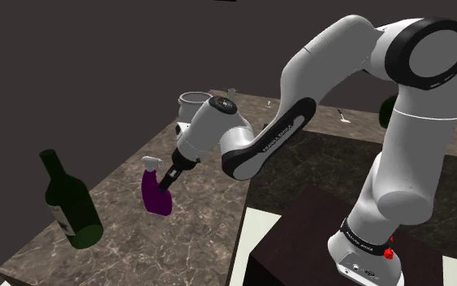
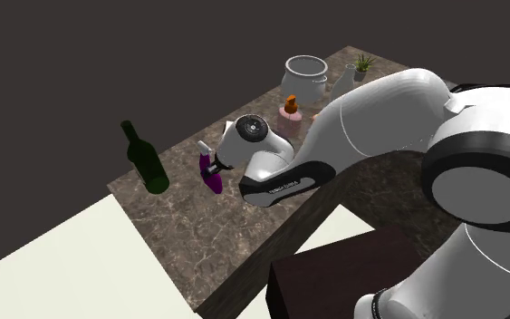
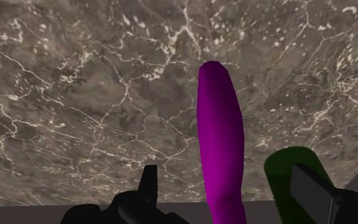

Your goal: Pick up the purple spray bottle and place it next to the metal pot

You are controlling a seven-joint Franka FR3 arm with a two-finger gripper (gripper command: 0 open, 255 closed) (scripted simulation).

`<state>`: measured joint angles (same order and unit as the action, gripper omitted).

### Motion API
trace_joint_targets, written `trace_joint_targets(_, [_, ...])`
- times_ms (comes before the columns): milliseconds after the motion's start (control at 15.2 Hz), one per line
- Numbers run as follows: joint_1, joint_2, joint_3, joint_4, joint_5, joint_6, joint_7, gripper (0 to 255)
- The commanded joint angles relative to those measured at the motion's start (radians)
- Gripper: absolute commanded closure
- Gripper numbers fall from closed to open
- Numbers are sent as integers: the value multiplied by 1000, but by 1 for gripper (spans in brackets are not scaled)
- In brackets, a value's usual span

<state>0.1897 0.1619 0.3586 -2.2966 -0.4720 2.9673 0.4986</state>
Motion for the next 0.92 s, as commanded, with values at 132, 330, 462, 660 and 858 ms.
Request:
trace_joint_targets(132, [67,80,-66,64,-129,25,96,0])
trace_joint_targets(330, [101,127,-106,97,-177,40,136,0])
trace_joint_targets(462, [127,167,-138,126,-211,51,165,0])
trace_joint_targets(660, [128,167,-139,126,-210,52,165,0])
trace_joint_targets(858, [128,167,-139,126,-210,52,165,0])
